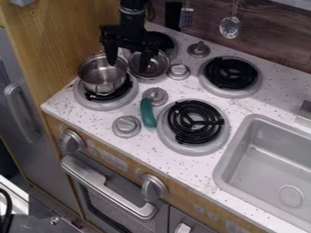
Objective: Move the silver pot to the lower right burner
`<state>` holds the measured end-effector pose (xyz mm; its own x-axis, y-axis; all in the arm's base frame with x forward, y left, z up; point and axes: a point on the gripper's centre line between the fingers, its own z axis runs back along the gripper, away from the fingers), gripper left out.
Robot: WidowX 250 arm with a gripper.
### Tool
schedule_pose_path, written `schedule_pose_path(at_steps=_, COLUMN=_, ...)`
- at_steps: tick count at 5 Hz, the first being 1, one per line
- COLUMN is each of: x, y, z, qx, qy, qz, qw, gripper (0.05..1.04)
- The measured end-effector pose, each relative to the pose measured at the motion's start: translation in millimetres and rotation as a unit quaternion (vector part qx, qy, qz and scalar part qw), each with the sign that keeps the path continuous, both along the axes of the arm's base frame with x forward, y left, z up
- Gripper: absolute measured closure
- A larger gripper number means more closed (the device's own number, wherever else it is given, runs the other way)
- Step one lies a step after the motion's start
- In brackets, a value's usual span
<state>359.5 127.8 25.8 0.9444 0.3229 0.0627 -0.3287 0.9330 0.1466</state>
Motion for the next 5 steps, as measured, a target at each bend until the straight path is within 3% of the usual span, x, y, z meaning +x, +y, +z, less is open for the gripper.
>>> schedule_pose_path(at_steps=1, x=-5, y=-2, z=-15.0, qx=-0.007, qy=0.021, qz=0.000, qw=0.9998, gripper=0.085)
schedule_pose_path(at_steps=2, x=2, y=6, z=-33.5, qx=-0.014, qy=0.028, qz=0.008, qw=0.9995, gripper=0.085)
schedule_pose_path(at_steps=3, x=14, y=20, z=-31.9, qx=-0.012, qy=0.012, qz=0.021, qw=0.9996, gripper=0.085)
schedule_pose_path(at_steps=5, x=30, y=47, z=-36.5, qx=-0.001, qy=0.005, qz=0.041, qw=0.9992, gripper=0.085)
